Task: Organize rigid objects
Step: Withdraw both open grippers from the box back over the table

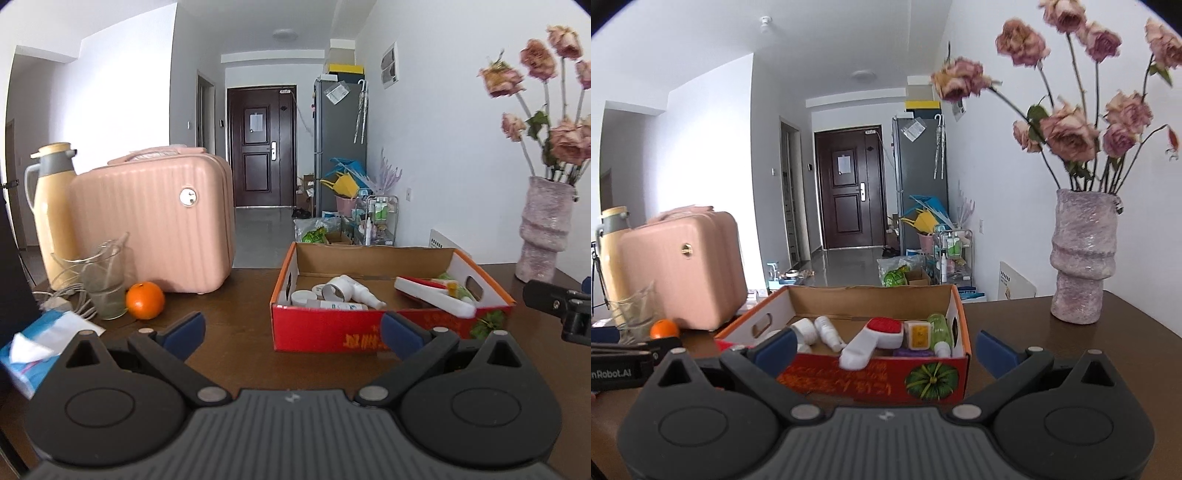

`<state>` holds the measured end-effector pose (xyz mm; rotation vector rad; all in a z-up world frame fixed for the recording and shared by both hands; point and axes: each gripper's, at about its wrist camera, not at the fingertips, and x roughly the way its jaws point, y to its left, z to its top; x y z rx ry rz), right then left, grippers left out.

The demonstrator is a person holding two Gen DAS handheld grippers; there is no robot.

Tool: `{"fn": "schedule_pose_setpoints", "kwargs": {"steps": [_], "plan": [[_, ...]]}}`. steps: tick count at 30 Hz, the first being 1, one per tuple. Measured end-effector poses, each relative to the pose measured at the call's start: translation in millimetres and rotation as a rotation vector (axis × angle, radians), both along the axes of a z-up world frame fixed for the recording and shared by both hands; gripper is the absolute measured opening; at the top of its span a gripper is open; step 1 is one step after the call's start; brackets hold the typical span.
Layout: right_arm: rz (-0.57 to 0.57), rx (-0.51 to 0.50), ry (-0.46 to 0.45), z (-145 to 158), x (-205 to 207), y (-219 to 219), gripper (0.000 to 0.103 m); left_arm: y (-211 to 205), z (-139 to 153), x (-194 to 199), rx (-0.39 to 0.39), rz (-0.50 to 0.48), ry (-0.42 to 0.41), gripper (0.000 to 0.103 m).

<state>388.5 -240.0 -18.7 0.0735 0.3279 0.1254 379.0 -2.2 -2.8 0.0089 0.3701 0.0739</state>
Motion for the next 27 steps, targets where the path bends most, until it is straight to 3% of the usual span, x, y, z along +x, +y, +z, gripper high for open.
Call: {"fn": "schedule_pose_setpoints", "kwargs": {"steps": [8, 19, 27], "plan": [[0.015, 0.021, -0.062, 16, -94, -6, 0.103, 0, 16, -91, -0.01, -0.015, -0.04, 0.103], [0.074, -0.02, -0.089, 16, -225, -14, 0.103, -1, 13, -221, -0.017, -0.02, -0.064, 0.103], [0.097, -0.012, -0.086, 14, -271, -17, 0.103, -9, 14, -272, -0.011, -0.009, -0.087, 0.103]]}}
